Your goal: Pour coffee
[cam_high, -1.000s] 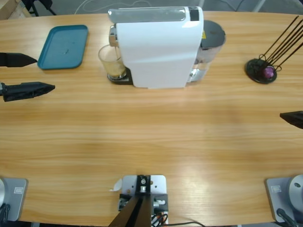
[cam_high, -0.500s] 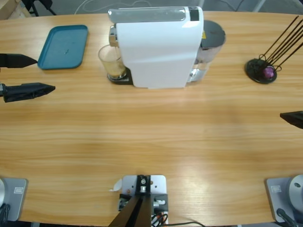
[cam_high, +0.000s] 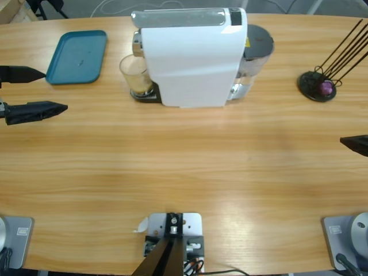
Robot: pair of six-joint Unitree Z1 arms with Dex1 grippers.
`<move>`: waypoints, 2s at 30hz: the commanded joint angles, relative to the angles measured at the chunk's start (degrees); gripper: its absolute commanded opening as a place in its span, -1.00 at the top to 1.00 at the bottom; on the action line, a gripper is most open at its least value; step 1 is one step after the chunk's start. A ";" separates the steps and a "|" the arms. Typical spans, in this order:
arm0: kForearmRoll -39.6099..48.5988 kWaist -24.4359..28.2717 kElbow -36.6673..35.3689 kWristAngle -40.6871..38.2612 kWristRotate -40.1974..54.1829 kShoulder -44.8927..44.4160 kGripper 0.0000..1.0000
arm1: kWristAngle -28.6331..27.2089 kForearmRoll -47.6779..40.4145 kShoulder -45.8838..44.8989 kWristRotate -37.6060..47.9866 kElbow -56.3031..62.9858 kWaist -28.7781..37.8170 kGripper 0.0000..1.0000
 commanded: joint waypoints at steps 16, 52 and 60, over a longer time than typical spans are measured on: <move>-1.25 0.55 2.65 0.82 0.19 -0.73 -1.00 | 2.20 -2.02 1.17 -0.99 1.54 0.57 -1.00; -30.44 5.98 -1.85 -15.81 12.41 34.11 -1.00 | 5.19 -0.90 7.32 -0.82 -0.39 0.75 -0.98; -30.69 4.73 -5.52 -17.84 12.34 37.59 -1.00 | 5.47 -0.92 8.02 -0.82 -0.57 0.75 -0.99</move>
